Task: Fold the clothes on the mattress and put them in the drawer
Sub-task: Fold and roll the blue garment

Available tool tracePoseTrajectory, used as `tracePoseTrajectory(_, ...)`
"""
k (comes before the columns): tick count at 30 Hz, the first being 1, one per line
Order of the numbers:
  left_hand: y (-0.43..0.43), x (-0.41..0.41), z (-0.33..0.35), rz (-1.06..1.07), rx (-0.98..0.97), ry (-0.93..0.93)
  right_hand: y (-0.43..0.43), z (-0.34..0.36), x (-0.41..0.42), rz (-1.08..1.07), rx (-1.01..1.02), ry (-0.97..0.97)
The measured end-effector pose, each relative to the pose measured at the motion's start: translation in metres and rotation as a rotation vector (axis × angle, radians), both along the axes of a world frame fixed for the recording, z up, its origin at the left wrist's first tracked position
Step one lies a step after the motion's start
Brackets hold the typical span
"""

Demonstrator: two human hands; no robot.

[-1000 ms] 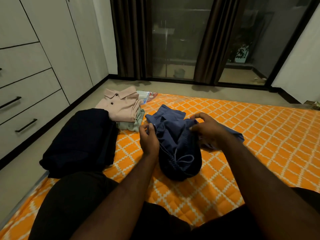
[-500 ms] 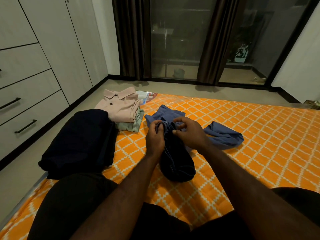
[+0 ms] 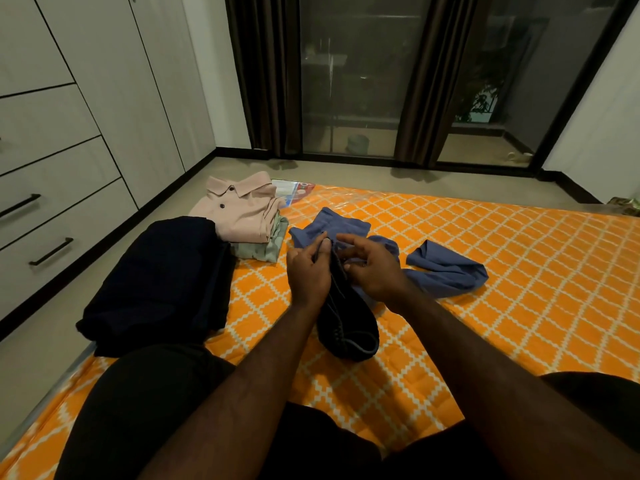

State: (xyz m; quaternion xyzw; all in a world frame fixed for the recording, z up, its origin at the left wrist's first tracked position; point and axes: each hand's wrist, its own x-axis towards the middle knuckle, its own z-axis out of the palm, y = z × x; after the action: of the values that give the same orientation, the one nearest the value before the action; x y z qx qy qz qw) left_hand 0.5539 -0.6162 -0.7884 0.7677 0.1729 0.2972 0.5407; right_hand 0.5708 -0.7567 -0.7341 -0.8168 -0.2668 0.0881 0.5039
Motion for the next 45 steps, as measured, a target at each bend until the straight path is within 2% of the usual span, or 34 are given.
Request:
tracePoseTrajectory(5, -0.001, -0.007, 0.005, -0.109, -0.079, -0.001, 0.000, -0.005, 0.001, -0.013, 0.032, -0.028)
tracePoseTrajectory(11, 0.006, -0.011, 0.009, -0.177, -0.047, -0.007, -0.011, -0.009, 0.013, 0.077, 0.235, 0.225)
tracePoseTrajectory(13, 0.010, -0.010, 0.011, -0.184, 0.019, 0.015, -0.013, -0.005, 0.021, 0.002, 0.117, 0.035)
tracePoseTrajectory(16, 0.008, -0.013, 0.020, -0.299, 0.174, -0.019, -0.011, -0.003, 0.030, -0.076, -0.223, -0.392)
tracePoseTrajectory(18, 0.005, -0.013, 0.022, -0.370, 0.286, -0.075, -0.013, -0.006, 0.034, -0.003, -0.294, -0.495)
tracePoseTrajectory(21, 0.007, -0.016, 0.029, -0.434, 0.270, -0.121, -0.017, -0.007, 0.033, 0.073, -0.221, -0.442)
tracePoseTrajectory(24, 0.015, -0.021, 0.050, -0.450, 0.269, -0.110, -0.018, -0.004, 0.032, -0.091, -0.204, -0.437)
tracePoseTrajectory(28, 0.048, -0.024, 0.069, -0.506, 0.309, 0.145, -0.021, 0.000, 0.039, -0.357, -0.080, -0.385)
tracePoseTrajectory(30, 0.065, -0.027, 0.063, -0.558, 0.148, 0.211, -0.023, 0.003, 0.042, -0.476, 0.012, -0.352)
tracePoseTrajectory(33, 0.066, -0.034, 0.052, -0.613, -0.191, 0.068, -0.025, 0.010, 0.043, -0.538, 0.188, -0.282)
tracePoseTrajectory(35, 0.056, -0.034, 0.047, -0.565, -0.316, 0.003, -0.027, 0.013, 0.043, -0.541, 0.284, -0.217)
tracePoseTrajectory(38, 0.045, -0.021, 0.040, -0.399, -0.309, -0.027, -0.032, 0.014, 0.048, -0.453, 0.411, -0.084)
tracePoseTrajectory(42, 0.050, -0.005, 0.067, -0.204, -0.275, -0.050, -0.040, 0.045, 0.058, -0.291, 0.366, 0.059)
tracePoseTrajectory(45, 0.061, 0.010, 0.116, -0.134, -0.158, -0.089, -0.046, 0.091, 0.065, -0.165, 0.222, -0.053)
